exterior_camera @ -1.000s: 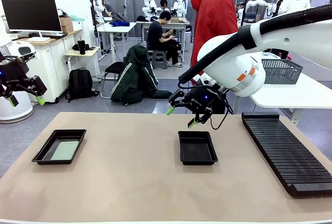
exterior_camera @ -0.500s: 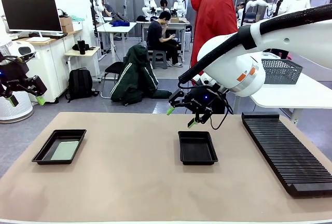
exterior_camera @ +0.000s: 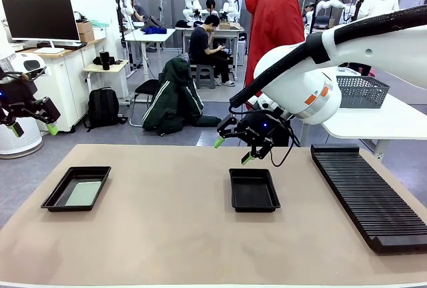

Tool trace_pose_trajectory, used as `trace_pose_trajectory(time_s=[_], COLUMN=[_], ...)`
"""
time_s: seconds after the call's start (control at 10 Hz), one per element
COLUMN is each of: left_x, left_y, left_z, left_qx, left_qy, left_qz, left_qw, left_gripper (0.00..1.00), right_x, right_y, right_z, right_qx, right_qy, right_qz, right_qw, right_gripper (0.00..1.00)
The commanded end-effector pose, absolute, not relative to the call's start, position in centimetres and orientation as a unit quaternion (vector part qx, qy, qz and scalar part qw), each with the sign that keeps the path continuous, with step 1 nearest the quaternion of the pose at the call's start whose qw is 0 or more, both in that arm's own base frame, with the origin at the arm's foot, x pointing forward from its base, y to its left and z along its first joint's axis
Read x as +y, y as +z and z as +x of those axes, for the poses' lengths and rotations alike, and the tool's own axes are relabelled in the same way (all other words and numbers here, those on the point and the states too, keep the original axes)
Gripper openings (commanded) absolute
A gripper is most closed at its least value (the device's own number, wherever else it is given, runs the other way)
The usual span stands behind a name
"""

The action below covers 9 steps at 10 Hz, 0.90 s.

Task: Inspect and transfer BCBs to ESD trays.
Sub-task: Pick up the Blank PCB from the PCB Rack and place it in the right ESD tray.

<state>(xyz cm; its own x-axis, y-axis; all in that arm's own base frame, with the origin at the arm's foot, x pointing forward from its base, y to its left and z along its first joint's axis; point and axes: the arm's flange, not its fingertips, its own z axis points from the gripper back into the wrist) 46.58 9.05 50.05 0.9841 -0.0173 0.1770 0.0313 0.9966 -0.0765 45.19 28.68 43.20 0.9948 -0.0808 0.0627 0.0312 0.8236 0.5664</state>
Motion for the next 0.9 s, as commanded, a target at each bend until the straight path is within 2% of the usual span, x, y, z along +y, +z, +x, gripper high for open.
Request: trace_pose_trajectory(time_s=[0.0, 0.8], left_x=[9.01, 9.01], left_y=[49.96, 49.96], left_z=[46.59, 46.59], left_qx=[-0.09, -0.09], left_qy=[-0.012, -0.012], left_qz=[-0.039, -0.039], left_qw=[0.995, 0.995], left_gripper=[1.0, 1.0], right_x=[28.74, 28.74], right_y=[43.22, 43.22], right_z=[45.15, 45.15], right_qx=[-0.044, -0.044], right_qy=[-0.036, -0.036], right_qz=[0.294, 0.294], right_qw=[0.954, 0.954], right_gripper=[1.0, 1.0])
